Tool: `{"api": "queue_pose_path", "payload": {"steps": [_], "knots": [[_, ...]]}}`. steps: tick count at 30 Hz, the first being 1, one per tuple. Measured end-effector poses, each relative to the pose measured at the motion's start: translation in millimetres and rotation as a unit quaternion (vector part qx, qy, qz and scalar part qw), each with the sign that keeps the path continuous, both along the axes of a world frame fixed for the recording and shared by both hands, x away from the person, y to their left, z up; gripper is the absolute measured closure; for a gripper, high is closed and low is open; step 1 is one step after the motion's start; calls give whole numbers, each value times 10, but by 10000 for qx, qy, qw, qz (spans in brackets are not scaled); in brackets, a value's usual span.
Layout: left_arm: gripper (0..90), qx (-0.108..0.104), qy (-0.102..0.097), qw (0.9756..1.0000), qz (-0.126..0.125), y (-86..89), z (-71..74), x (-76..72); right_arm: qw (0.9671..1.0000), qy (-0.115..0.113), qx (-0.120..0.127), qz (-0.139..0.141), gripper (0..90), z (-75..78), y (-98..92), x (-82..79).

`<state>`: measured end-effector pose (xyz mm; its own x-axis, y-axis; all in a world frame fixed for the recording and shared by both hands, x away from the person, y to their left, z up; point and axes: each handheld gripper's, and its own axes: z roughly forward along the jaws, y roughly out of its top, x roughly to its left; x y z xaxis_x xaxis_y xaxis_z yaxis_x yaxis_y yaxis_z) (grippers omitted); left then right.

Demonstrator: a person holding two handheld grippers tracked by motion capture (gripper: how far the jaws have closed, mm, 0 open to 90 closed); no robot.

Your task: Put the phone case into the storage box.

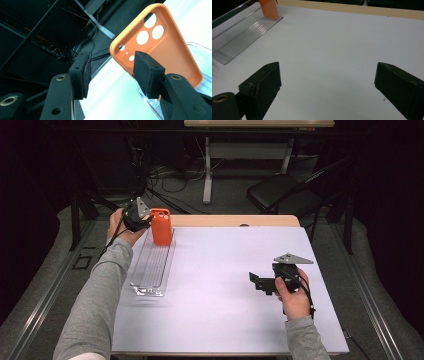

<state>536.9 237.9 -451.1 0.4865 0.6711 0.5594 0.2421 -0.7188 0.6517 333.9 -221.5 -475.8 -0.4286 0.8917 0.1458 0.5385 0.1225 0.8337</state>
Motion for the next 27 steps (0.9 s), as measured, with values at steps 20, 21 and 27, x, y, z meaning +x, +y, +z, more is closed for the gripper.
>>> {"api": "queue_pose_path", "payload": {"steps": [20, 21, 27], "knots": [[410, -871, 735, 9922, 508, 108, 123, -71, 10000, 30, 2, 18, 69, -7, 19, 19], [404, -945, 778, 9911, 520, 113, 127, -76, 10000, 22, -3, 30, 69, -8, 23, 23], [374, -1344, 1016, 9841, 555, 172, 183, -97, 10000, 37, -28, 68, 69, -15, 43, 29]]}}
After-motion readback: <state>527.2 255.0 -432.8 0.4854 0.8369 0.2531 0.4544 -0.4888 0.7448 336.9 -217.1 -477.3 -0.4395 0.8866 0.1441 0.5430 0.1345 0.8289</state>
